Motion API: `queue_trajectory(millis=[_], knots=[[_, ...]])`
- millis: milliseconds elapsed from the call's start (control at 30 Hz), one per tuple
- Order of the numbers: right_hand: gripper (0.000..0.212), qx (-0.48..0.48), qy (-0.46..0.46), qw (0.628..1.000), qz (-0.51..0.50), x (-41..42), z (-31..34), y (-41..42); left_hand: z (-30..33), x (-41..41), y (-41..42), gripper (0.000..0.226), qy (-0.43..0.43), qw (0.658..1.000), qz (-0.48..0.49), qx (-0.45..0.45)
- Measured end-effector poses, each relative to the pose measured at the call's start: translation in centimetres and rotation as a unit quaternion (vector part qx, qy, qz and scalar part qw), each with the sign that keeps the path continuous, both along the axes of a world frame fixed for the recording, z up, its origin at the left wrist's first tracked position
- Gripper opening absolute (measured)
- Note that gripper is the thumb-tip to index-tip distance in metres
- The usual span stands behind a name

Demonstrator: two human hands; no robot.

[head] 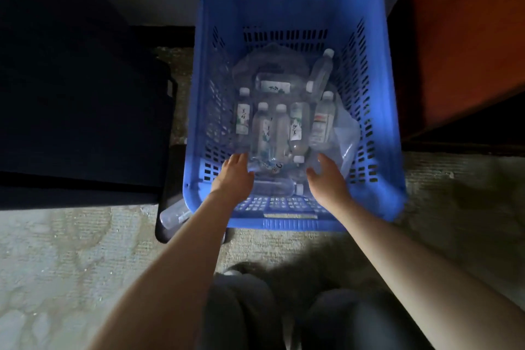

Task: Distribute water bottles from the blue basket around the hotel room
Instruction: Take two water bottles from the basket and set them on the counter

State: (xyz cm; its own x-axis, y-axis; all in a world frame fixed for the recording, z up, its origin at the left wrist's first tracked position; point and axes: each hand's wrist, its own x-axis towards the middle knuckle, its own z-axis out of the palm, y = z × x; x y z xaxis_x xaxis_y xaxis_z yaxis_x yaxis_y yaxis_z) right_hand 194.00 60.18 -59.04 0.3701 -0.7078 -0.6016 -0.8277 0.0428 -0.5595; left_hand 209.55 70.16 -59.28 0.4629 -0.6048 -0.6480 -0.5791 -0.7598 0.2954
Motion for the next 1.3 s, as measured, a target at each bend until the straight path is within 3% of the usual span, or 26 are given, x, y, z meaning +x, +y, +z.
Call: queue_trajectory(millis=[100, 233, 367, 600, 767, 933, 1100, 1233, 1300], knots=[[0.037, 0.003, -0.004, 0.999, -0.035, 1.6, -4.4, -1.6, -3.9, 1.1, -1.4, 0.053, 0.005, 1.0, 0.01, 0.015], [0.051, 0.018, 0.004, 0.999, -0.051, 3.4, -9.5, -3.6, -8.1, 2.3, -3.6, 0.052, 0.001, 1.0, 0.002, 0.027], [0.048, 0.017, 0.004, 0.997, -0.076, 5.0, -13.6, -5.4, -12.2, 3.1, -5.4, 0.051, 0.001, 1.0, 0.004, 0.026], [0.072, 0.064, 0.057, 0.995, -0.054, 7.1, -17.7, -7.1, -16.9, 3.9, -8.3, 0.057, 0.04, 0.996, 0.068, 0.031], [0.078, 0.056, 0.066, 0.995, -0.044, 7.6, -19.5, -7.8, -18.3, 3.3, -9.3, 0.068, -0.005, 0.993, 0.112, 0.024], [0.072, 0.1, 0.013, 0.989, -0.104, 7.2, -20.9, -9.6, -19.7, 3.6, -10.1, 0.081, -0.029, 0.994, 0.105, 0.024], [0.074, 0.121, -0.028, 0.984, -0.127, 6.3, -26.0, -11.5, -19.8, 3.8, -10.2, 0.086, 0.008, 0.993, 0.116, -0.008], [0.063, 0.084, -0.031, 0.984, -0.152, 6.6, -21.2, -10.4, -19.6, 5.0, -10.0, 0.084, 0.037, 0.992, 0.113, -0.031], [0.048, 0.063, -0.03, 0.987, -0.148, 6.2, -20.3, -10.4, -19.2, 5.6, -10.0, 0.083, 0.065, 0.989, 0.124, -0.039]])
